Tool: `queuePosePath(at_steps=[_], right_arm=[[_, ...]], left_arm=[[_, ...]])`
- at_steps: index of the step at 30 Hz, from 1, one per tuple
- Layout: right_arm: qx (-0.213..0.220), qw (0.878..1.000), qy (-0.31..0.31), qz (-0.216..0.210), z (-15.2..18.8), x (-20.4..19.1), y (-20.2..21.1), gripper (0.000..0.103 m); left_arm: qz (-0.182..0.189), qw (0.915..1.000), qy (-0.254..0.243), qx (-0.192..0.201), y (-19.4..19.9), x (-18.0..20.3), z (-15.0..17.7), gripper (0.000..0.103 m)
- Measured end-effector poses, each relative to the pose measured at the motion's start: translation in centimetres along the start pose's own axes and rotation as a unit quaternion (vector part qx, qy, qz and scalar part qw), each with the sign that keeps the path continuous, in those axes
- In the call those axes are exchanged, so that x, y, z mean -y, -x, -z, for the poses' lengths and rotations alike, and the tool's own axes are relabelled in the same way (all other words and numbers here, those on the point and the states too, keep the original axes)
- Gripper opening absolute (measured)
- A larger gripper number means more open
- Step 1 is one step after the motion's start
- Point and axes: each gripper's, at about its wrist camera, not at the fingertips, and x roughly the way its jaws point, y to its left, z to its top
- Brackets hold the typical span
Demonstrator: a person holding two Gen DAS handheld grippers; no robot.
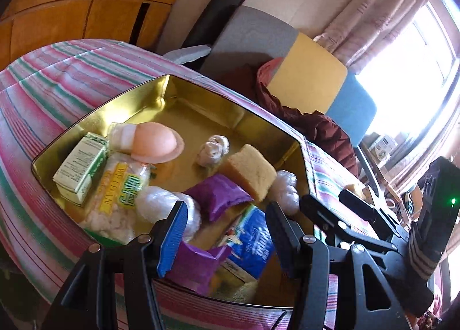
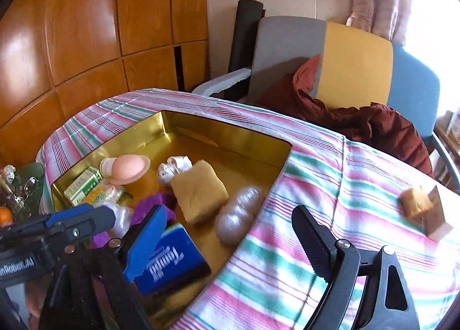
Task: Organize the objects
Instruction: 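Lower the yellow sponge into the gold tray and open the right gripper, then move the right gripper to the white printed box and grasp it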
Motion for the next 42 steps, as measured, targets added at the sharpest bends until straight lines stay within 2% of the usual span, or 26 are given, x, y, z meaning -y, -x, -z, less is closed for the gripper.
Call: queuePosePath(at_steps=[9, 15, 21, 25, 29, 34, 38, 42], right_arm=[[-0.009, 0.999, -0.027, 0.028, 2.8, 3.9, 2.5, 0.089], [-0.022, 0.996, -0.055, 0.067, 5.4, 8.0, 3.5, 0.089], [-0.033, 0.988, -0.109, 0.105, 7.9, 13.2, 4.6, 0.089], [-0.036, 0.977, -0.154, 0.142, 9.0, 17.7, 5.2, 0.089], [-0.032, 0.959, -0.195, 0.2, 8.7, 23.2, 5.5, 0.088], [-0.01, 0.942, -0.226, 0.249, 6.9, 29.4, 5.5, 0.083], [-0.006, 0.938, -0.227, 0.26, 5.1, 32.5, 4.2, 0.081], [-0.028, 0.941, -0.229, 0.249, 4.3, 34.8, 1.7, 0.07]], left_arm=[[0.029, 0.9982, -0.052, -0.01, 0.0, 3.0, 1.2, 0.057], [0.051, 0.9931, -0.104, -0.015, 0.3, 5.8, 2.6, 0.057], [0.074, 0.9857, -0.146, -0.041, -0.2, 8.6, 4.3, 0.057], [0.081, 0.9808, -0.168, -0.058, -0.5, 10.1, 5.3, 0.057], [0.075, 0.9784, -0.181, -0.067, -0.6, 11.2, 5.8, 0.059], [0.07, 0.9789, -0.182, -0.062, -0.3, 11.6, 5.8, 0.06], [0.064, 0.9763, -0.199, -0.057, -0.1, 12.4, 5.9, 0.06], [0.061, 0.973, -0.215, -0.057, -0.1, 13.3, 5.9, 0.06]])
